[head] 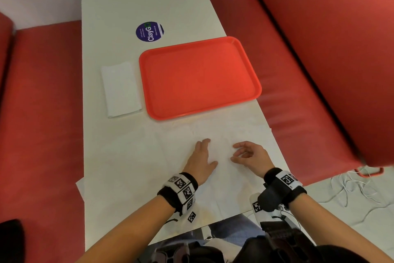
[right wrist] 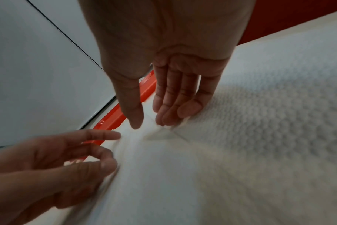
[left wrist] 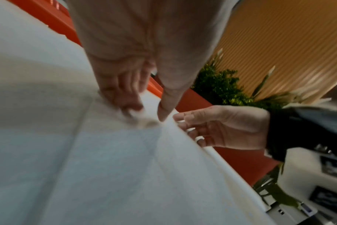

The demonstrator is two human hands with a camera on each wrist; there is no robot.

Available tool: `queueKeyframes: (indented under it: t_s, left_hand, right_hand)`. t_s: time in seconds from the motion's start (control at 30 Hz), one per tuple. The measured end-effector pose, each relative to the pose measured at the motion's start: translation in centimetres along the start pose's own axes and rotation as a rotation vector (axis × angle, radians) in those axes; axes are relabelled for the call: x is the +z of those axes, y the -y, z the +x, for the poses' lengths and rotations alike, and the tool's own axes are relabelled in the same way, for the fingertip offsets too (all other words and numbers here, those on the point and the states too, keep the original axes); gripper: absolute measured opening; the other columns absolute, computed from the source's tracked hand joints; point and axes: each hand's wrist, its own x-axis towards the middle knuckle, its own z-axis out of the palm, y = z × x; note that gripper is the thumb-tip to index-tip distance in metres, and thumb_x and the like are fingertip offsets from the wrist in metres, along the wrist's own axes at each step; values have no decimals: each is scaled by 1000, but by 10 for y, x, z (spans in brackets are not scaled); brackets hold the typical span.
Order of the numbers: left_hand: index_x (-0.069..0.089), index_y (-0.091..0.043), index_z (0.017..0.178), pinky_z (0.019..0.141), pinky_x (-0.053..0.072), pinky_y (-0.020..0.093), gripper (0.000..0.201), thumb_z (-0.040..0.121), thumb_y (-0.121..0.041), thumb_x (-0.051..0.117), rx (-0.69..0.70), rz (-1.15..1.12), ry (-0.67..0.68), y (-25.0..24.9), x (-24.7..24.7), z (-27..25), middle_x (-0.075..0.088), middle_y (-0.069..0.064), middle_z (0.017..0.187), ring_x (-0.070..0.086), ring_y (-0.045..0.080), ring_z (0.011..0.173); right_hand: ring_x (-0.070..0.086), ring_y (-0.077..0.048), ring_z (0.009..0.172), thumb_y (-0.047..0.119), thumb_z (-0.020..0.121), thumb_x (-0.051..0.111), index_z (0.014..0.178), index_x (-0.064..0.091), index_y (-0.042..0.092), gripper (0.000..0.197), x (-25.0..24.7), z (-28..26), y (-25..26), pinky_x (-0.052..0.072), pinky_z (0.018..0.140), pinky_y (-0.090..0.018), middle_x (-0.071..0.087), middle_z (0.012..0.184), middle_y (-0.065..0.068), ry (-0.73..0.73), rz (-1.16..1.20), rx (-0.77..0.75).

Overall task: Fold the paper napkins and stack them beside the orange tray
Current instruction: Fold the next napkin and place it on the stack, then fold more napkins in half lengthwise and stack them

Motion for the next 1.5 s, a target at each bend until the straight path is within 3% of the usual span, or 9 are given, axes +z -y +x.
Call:
queueKeyframes:
  t_s: [0.13, 0.4, 0.53, 0.67, 0.8, 1.0, 1.17, 1.4, 1.5]
  left_hand:
    - [35, -13, 140, 98, 45, 30, 72, 83, -30, 76, -21, 143, -75, 1, -6, 7, 29, 5, 125, 47, 21, 107]
    - [60, -6, 110, 94, 39, 28, 40, 82, -29, 77, 28, 190, -79, 4, -9, 11, 47, 4, 110, 43, 22, 107]
    - [59, -5, 90, 63, 39, 21, 27, 84, -26, 75, 67, -100, -112, -5, -12, 2, 50, -6, 68, 47, 15, 67]
    - [62, -3, 106, 69, 55, 30, 40, 82, -33, 75, 24, -526, -25, -23, -19, -1, 71, 10, 79, 67, 23, 69]
    - [61, -4, 92, 79, 58, 30, 19, 93, -22, 65, 108, -791, -22, -44, -35, -8, 71, 14, 85, 71, 18, 76]
    - [52, -12, 92, 73, 42, 32, 55, 73, -63, 56, 43, -915, -371, -14, -64, -22, 54, 4, 87, 55, 17, 80]
    - [57, -27, 121, 88, 52, 31, 91, 57, -91, 54, 44, -848, -12, 15, -75, -40, 68, -8, 116, 63, 12, 109]
    - [78, -11, 91, 82, 54, 30, 22, 74, -24, 81, -7, -994, -11, 6, -82, -54, 74, 12, 105, 70, 23, 95]
    - [73, -2, 98, 77, 56, 31, 24, 77, -12, 76, -72, -1137, -62, 8, -87, -55, 73, 17, 103, 69, 29, 92]
  right_hand:
    - [51, 0, 54, 15, 73, 84, 89, 71, 17, 21, 4, 0, 0, 41, 59, -6, 62, 65, 6, -32, -92, -18]
    - [50, -6, 58, 22, 75, 81, 70, 68, 20, 14, 9, -2, 5, 41, 60, -18, 60, 65, 5, -59, -199, -34]
    - [52, -9, 60, 43, 68, 85, 80, 63, 21, 33, 2, -16, 19, 46, 60, -20, 64, 77, 5, -29, -167, -105]
    - [60, -13, 74, 61, 49, 86, 97, 54, 32, 65, 1, -37, 43, 52, 69, -27, 59, 95, 13, 83, -261, -172]
    - [59, -3, 71, 27, 68, 80, 98, 55, 28, 39, 7, -36, 63, 46, 65, -26, 62, 88, 17, 44, -335, -286]
    - [69, -12, 73, -2, 77, 76, 89, 69, 6, 16, -9, -53, 130, 54, 65, -26, 74, 81, 0, 174, 91, -326]
    - [72, -24, 80, 2, 67, 77, 97, 69, -1, 31, -36, -60, 166, 59, 69, -34, 75, 95, -14, 221, 374, -358]
    - [74, -22, 79, 4, 73, 81, 96, 70, 5, 25, -30, -24, 130, 58, 67, -33, 77, 91, -6, 115, 227, -234]
    - [74, -26, 81, 6, 74, 81, 98, 71, 5, 27, -20, -15, 114, 59, 72, -40, 76, 94, -10, 93, 208, -195]
